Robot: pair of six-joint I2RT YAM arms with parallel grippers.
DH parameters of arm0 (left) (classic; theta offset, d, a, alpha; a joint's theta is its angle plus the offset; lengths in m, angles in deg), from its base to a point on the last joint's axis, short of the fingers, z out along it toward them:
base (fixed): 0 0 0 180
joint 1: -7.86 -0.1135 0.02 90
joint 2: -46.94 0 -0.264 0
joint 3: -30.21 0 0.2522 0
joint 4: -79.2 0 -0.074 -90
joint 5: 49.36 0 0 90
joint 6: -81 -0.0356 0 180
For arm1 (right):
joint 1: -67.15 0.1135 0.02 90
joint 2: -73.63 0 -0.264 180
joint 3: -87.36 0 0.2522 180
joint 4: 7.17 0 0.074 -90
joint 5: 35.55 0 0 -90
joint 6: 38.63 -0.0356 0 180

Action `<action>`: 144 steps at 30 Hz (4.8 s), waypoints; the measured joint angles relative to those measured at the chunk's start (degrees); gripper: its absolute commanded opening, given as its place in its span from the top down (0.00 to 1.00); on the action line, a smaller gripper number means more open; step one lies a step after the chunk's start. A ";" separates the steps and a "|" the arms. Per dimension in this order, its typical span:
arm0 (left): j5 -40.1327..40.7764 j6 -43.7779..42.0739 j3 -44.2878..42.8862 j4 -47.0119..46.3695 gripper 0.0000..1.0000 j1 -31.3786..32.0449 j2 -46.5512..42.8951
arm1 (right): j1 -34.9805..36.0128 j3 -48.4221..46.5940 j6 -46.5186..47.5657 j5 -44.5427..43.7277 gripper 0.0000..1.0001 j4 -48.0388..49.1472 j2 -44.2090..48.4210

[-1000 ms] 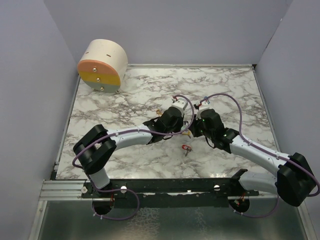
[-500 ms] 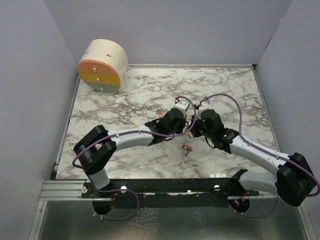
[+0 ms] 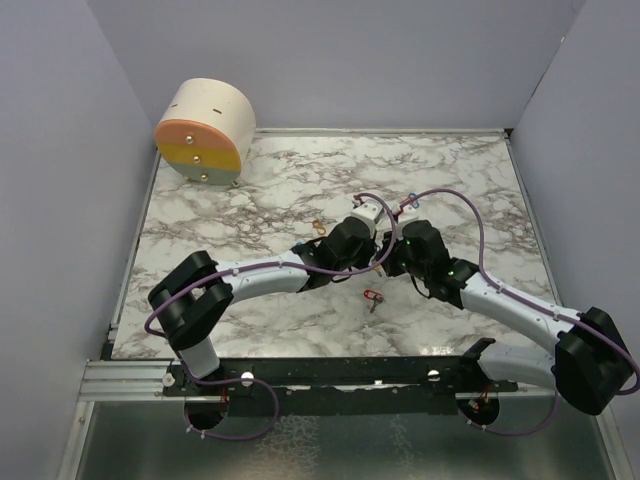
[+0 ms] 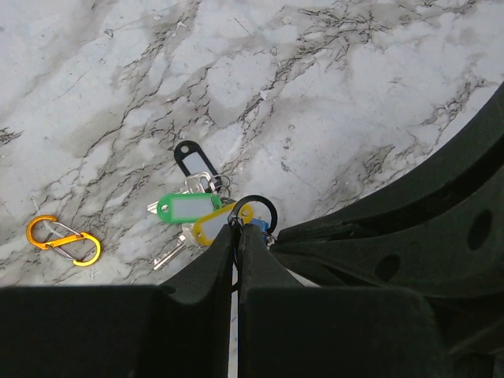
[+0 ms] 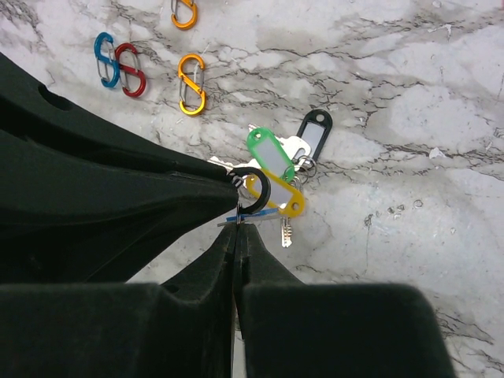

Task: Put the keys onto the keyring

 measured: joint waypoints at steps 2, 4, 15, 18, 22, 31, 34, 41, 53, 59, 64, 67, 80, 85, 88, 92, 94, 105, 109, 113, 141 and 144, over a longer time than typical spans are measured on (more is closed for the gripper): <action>0.00 0.00 -0.31 0.04 1.00 0.02 0.11 | 0.00 0.20 0.02 0.13 0.99 0.00 0.39; 0.00 0.00 -0.52 0.04 1.00 0.04 0.15 | 0.00 0.28 0.04 0.13 0.99 0.02 0.76; 0.00 -0.02 -0.57 0.37 1.00 0.04 0.15 | 0.00 0.63 0.04 0.09 0.99 0.02 2.12; 0.00 -0.04 -0.57 0.61 1.00 0.04 0.17 | 0.00 0.66 0.04 0.09 0.99 0.02 2.38; 0.00 -0.04 -0.57 0.63 1.00 0.04 0.17 | 0.00 0.70 0.02 0.07 0.99 0.02 2.47; -0.02 -0.04 -0.57 0.63 1.00 0.04 0.17 | 0.00 0.70 0.02 -0.85 0.99 0.00 2.49; -0.04 -0.04 -0.57 0.63 1.00 0.04 0.17 | 0.00 0.70 0.02 -1.25 0.99 0.00 2.49; -0.07 -0.04 -0.57 0.63 1.00 0.04 0.17 | 0.00 0.70 0.00 -2.49 0.99 -0.02 2.54; -0.35 -0.07 -0.57 0.61 1.00 0.07 0.17 | 0.00 0.70 -0.11 -4.52 0.99 -0.07 2.75; -0.83 -0.11 -0.55 0.52 1.00 0.07 0.17 | 0.00 0.70 -0.26 -5.55 0.99 -0.20 3.56; -1.25 -0.20 -0.39 0.42 0.97 0.22 0.15 | 0.00 0.70 -0.28 -6.19 0.99 -0.57 3.82; -1.31 -0.20 -0.17 0.15 0.88 0.28 0.13 | 0.02 0.70 -0.33 -6.60 0.99 -0.66 3.85; -1.03 -0.24 1.05 0.59 0.39 0.42 -1.01 | 0.26 0.70 -1.11 -9.07 0.99 -1.81 5.22; 0.94 -0.17 2.60 0.98 0.32 0.42 -2.25 | 0.26 0.70 -1.22 -10.29 0.99 -2.34 5.25; 2.67 -0.11 3.74 1.01 0.25 0.42 -3.93 | 0.26 0.70 -1.55 -11.19 0.99 -2.89 5.25; 5.49 0.28 5.51 0.90 0.04 0.42 -6.99 | 0.26 0.68 -2.01 -12.66 0.99 -3.45 5.11; 7.02 0.59 6.82 0.90 0.01 0.42 -8.87 | 0.26 0.22 -2.32 -13.73 0.99 -3.78 4.26; 10.99 1.51 12.24 0.66 0.01 0.02 -15.54 | -2.23 -8.87 -2.80 -18.40 0.99 -4.83 -5.92; 11.41 1.53 13.25 0.68 0.01 -0.13 -17.46 | -6.84 -11.82 -2.60 -18.29 0.99 -4.66 -8.79; 11.74 1.53 13.88 0.26 0.01 -0.33 -18.71 | -12.48 -13.64 -2.14 -17.11 0.99 -4.22 -12.57; 11.85 1.95 14.19 0.09 0.01 -1.42 -17.49 | -22.67 -16.63 -1.49 -10.67 0.55 -5.38 -20.87; 11.89 1.95 14.19 0.09 0.01 -1.64 -17.49 | -22.36 -15.02 -1.27 -8.63 0.51 -5.53 -16.87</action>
